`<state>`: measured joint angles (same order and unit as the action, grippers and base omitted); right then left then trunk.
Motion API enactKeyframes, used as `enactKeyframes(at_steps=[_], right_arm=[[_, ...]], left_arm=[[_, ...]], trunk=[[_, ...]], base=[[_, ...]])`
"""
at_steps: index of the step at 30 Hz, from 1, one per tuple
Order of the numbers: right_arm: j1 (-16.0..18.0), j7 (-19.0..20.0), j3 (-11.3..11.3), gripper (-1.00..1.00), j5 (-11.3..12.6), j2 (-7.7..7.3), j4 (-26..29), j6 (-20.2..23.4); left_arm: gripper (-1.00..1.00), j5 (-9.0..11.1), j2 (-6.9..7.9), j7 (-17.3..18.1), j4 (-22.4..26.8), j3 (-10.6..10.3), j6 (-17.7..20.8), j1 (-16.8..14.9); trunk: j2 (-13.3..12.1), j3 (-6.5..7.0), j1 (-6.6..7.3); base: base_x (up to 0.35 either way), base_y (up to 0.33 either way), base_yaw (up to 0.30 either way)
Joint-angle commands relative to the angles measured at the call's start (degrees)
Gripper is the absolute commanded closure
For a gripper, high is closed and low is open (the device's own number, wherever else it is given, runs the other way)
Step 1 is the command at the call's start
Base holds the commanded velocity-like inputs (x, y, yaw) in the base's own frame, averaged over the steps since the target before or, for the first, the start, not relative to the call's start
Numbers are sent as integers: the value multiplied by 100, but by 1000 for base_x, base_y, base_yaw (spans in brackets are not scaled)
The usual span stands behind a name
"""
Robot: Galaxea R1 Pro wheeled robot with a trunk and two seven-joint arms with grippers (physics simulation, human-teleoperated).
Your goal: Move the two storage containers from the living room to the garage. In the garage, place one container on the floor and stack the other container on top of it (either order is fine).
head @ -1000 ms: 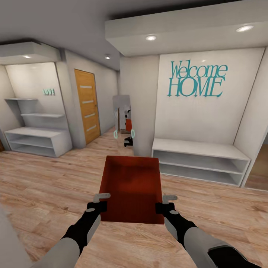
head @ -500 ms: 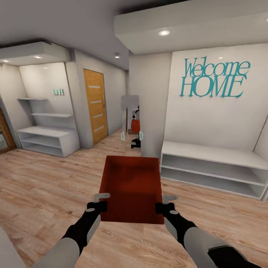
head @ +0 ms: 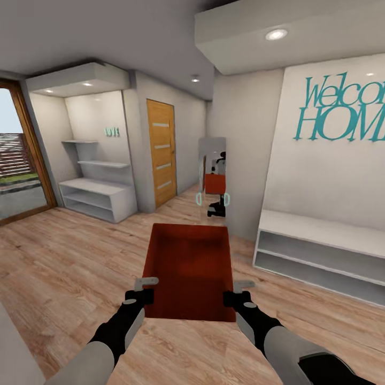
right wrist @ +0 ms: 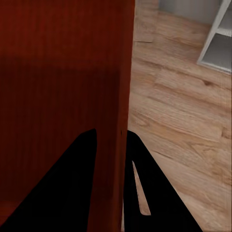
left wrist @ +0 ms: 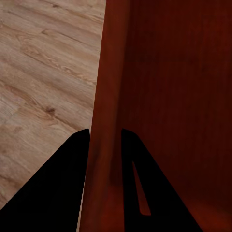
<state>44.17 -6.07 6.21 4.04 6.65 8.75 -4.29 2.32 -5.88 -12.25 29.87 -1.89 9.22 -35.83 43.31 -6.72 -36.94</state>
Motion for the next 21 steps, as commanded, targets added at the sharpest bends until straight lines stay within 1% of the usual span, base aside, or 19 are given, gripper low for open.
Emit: enactKeyframes(at_steps=[1, 7, 9, 12, 21], right_arm=[[4, -465, -164, 100, -8, 3, 12, -274], [4, -465, -164, 100, -8, 3, 12, -274], [4, -465, -164, 100, -8, 3, 12, -274], [4, -465, -164, 100, -8, 3, 12, -274], [4, -465, -167, 100, -8, -3, 12, -271]], left_arm=[[100, 399, -45, -242, 1, 74, 45, -3], [100, 401, -45, -242, 1, 75, 45, -3], [100, 401, -45, -242, 1, 75, 45, -3], [100, 400, -45, -242, 1, 74, 45, -3], [100, 399, -45, -242, 1, 75, 45, -3]], trunk=[[7, -9, -5], [7, -9, -5], [7, -9, -5], [7, -9, -5], [7, -9, -5]], base=[[322, 0, 276], [322, 0, 275], [322, 0, 184], [322, 0, 78], [322, 0, 6]])
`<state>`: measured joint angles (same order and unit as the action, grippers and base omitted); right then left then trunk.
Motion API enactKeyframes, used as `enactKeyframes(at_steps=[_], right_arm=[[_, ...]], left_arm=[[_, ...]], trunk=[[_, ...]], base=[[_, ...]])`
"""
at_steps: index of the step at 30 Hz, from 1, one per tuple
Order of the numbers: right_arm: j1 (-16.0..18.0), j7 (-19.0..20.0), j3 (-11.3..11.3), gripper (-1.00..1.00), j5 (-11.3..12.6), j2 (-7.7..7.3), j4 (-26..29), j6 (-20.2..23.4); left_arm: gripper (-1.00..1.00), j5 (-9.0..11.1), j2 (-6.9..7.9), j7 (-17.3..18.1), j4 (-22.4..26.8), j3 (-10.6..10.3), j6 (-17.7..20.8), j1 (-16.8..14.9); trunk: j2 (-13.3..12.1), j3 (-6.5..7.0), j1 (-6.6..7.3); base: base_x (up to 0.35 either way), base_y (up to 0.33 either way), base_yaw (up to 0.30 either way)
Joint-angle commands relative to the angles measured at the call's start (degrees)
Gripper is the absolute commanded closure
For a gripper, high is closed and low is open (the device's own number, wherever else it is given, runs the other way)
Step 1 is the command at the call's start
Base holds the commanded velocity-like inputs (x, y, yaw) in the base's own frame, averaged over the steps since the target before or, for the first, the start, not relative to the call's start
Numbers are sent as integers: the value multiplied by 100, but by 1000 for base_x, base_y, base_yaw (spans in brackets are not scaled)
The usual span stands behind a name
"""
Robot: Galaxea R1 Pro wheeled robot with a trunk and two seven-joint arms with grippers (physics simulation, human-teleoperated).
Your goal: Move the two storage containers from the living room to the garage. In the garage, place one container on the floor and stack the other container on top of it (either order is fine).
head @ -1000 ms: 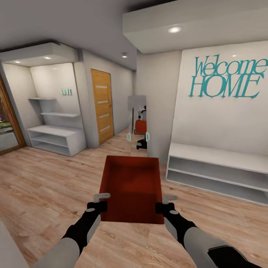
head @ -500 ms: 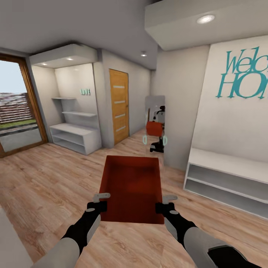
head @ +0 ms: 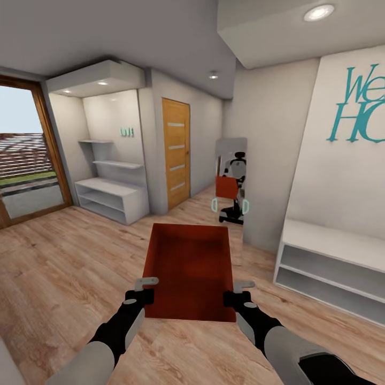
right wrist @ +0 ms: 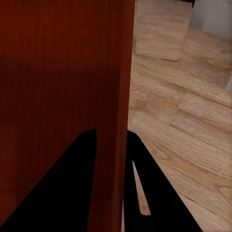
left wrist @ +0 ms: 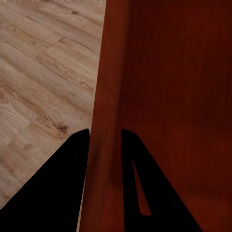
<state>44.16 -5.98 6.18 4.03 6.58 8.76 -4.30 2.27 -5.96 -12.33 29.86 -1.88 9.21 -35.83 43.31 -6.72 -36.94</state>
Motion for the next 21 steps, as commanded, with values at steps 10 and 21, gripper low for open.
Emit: enactKeyframes(at_steps=[10, 21], right_arm=[[5, -474, -169, 100, -7, 2, 11, -273], [5, -474, -162, 100, -7, 3, 11, -273]], left_arm=[[100, 398, -37, -234, 4, 74, 46, -2], [100, 400, -37, -234, -7, 74, 44, -2]], trunk=[[7, -9, -5], [7, -9, -5]], base=[[322, 0, 0], [322, 0, 0]])
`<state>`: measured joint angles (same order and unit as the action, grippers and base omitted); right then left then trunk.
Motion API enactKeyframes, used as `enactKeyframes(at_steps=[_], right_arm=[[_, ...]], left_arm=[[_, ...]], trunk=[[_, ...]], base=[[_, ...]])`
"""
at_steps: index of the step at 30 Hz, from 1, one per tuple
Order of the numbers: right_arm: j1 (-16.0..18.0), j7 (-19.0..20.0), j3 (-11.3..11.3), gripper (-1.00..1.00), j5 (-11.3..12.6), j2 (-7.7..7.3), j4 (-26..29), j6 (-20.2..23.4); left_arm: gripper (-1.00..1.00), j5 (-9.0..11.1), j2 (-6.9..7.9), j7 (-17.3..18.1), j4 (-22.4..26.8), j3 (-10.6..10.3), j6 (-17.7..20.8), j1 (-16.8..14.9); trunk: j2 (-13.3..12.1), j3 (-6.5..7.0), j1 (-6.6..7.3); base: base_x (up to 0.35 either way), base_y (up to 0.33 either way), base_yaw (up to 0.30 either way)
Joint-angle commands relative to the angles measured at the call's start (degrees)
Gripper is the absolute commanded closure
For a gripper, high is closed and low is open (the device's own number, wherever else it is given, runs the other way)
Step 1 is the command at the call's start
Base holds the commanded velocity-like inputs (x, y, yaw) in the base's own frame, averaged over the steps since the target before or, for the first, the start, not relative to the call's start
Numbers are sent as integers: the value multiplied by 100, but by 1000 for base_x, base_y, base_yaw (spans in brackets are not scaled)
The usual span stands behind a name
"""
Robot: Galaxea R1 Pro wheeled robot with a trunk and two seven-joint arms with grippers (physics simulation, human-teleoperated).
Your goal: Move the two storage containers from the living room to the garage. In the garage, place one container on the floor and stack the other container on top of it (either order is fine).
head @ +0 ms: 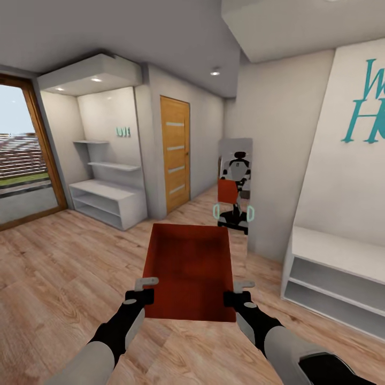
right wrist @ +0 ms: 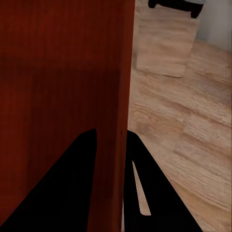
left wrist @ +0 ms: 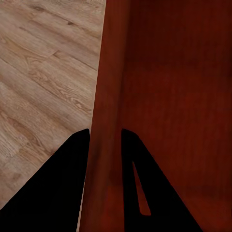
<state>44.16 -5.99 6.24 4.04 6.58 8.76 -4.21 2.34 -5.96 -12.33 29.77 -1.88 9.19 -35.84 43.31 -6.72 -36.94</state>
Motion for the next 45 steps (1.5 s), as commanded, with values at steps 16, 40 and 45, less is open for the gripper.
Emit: enactKeyframes(at_steps=[16, 40, 45], right_arm=[[5, -480, -166, 100, -27, 5, 12, -297], [5, -474, -158, 100, 6, 21, 15, -268], [5, -480, -158, 100, 9, 19, 4, -273]], left_arm=[[100, 390, -37, -234, 3, 67, 42, -2], [100, 390, -37, -234, 25, 65, 39, -2], [100, 390, -37, -234, 21, 65, 39, -2]], trunk=[[7, -9, -5], [7, -9, -5], [7, -9, -5]], base=[[322, 0, 0], [322, 0, 105], [322, 0, 268]])
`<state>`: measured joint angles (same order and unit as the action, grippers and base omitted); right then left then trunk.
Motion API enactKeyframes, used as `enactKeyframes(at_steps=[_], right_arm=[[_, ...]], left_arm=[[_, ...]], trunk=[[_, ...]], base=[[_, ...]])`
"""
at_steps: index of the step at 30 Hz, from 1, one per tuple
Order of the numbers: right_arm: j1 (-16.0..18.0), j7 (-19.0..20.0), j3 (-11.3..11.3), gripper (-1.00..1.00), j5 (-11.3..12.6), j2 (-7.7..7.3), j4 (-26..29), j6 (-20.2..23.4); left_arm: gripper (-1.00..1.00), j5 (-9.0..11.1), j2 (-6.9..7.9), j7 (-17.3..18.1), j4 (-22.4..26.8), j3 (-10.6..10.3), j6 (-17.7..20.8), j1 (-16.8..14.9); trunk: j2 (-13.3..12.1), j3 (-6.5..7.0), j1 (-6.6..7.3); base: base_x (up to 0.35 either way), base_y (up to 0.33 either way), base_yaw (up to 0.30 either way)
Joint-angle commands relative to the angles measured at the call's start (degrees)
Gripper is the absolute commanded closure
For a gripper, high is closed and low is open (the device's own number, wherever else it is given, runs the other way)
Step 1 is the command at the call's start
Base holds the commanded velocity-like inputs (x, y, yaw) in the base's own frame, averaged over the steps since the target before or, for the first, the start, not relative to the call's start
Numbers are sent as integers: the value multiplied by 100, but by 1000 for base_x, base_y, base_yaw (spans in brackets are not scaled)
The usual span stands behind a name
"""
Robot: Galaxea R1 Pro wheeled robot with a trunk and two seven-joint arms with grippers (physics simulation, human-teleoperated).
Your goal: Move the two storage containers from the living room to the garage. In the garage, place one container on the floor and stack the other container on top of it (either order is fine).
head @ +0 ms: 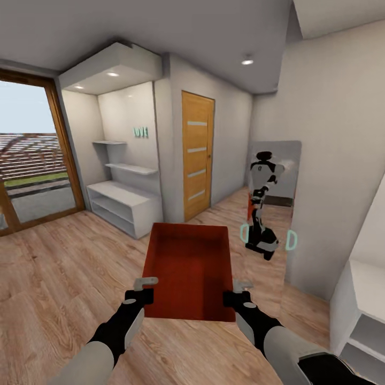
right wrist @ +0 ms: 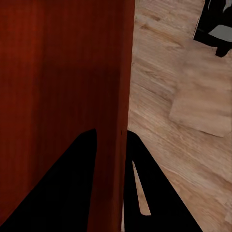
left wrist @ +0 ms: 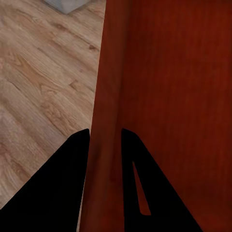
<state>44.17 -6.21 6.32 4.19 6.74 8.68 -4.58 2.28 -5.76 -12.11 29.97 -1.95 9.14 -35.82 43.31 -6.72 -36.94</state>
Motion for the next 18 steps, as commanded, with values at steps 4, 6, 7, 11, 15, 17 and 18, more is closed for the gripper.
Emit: enactKeyframes(at_steps=[4, 6, 7, 11, 15, 17, 18], right_arm=[[4, -464, -166, 100, -3, 3, 11, -237], [4, -466, -166, 100, -3, 3, 11, -237], [4, -467, -166, 100, 0, 3, 11, -237], [4, -468, -168, 100, 0, 3, 11, -239], [4, -469, -166, 100, 2, 3, 11, -238], [4, -469, -166, 100, 2, 3, 11, -240], [4, -469, -166, 100, 2, 3, 11, -241]], left_arm=[[100, 396, -57, -257, 0, 74, 44, -3], [100, 396, -57, -257, 0, 73, 44, -3], [100, 396, -57, -257, 2, 73, 44, -3], [100, 396, -57, -257, 7, 72, 44, -3], [100, 396, -57, -257, 2, 72, 44, -3], [100, 396, -57, -257, 1, 72, 44, -3], [100, 396, -57, -257, 0, 72, 46, -3]], trunk=[[7, -9, -5], [7, -9, -5], [7, -9, -5], [7, -9, -5], [7, -9, -5], [7, -9, -5], [7, -9, -5]], base=[[322, 0, 269], [322, 0, 269], [322, 0, 269], [322, 0, 269], [322, 0, 268], [322, 0, 266], [322, 0, 266]])
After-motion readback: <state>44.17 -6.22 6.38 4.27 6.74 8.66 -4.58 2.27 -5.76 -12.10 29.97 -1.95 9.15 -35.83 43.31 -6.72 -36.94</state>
